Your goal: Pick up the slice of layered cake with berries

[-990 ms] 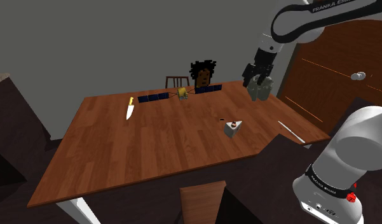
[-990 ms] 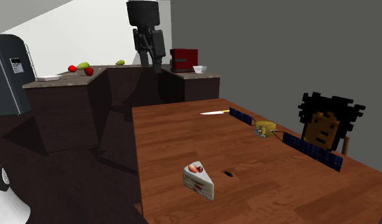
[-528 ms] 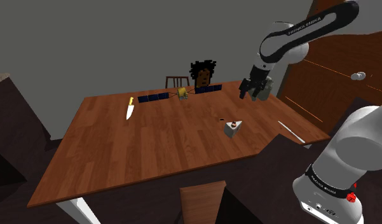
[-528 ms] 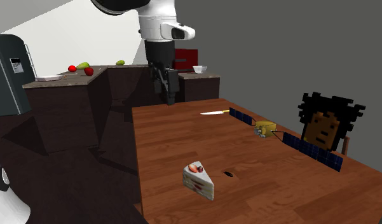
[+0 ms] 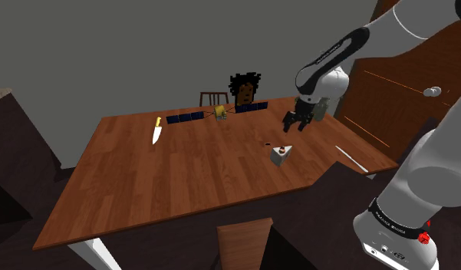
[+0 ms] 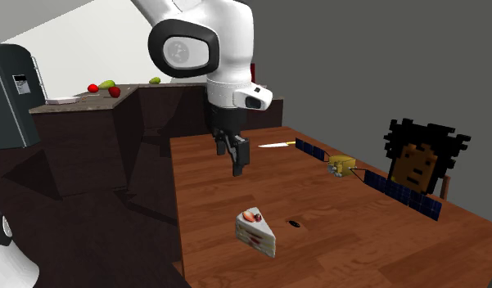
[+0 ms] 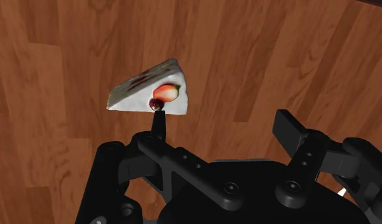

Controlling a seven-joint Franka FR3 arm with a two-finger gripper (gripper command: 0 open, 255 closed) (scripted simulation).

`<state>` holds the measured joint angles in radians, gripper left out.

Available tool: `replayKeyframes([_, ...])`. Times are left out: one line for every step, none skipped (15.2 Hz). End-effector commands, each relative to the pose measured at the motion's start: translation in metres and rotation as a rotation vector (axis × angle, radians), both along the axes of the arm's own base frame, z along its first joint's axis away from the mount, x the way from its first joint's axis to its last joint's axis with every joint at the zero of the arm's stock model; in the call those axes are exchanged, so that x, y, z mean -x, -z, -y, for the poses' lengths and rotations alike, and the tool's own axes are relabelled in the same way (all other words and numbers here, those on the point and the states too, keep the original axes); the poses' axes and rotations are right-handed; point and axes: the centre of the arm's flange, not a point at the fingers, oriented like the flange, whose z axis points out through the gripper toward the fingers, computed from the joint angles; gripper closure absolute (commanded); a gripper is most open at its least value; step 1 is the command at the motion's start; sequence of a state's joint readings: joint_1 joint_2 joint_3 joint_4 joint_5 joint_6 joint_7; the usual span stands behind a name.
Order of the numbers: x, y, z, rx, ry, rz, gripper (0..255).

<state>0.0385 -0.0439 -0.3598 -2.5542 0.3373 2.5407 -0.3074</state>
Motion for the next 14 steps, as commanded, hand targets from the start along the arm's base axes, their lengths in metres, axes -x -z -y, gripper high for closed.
replayKeyframes([-0.008, 0.028, 0.008, -0.009, 0.011, -0.002, 0])
replayKeyframes([-0.011, 0.040, 0.012, -0.014, 0.016, -0.003, 0])
replayKeyframes([-0.014, 0.053, 0.016, -0.020, 0.020, -0.005, 0])
replayKeyframes([-0.017, 0.066, 0.019, -0.025, 0.025, -0.007, 0])
replayKeyframes([-0.019, 0.078, 0.023, -0.031, 0.030, -0.008, 0])
replayKeyframes([-0.022, 0.091, 0.027, -0.036, 0.035, -0.010, 0])
replayKeyframes([-0.025, 0.104, 0.030, -0.042, 0.040, -0.011, 0])
replayKeyframes([-0.028, 0.116, 0.034, -0.047, 0.045, -0.013, 0])
replayKeyframes([-0.028, 0.117, 0.034, -0.047, 0.045, -0.013, 0])
replayKeyframes([-0.028, 0.122, 0.034, -0.047, 0.045, -0.013, 0])
replayKeyframes([-0.028, 0.127, 0.034, -0.047, 0.045, -0.013, 0])
replayKeyframes([-0.028, 0.132, 0.034, -0.047, 0.045, -0.013, 0])
replayKeyframes([-0.028, 0.138, 0.034, -0.047, 0.045, -0.013, 0])
replayKeyframes([-0.028, 0.143, 0.034, -0.047, 0.045, -0.013, 0])
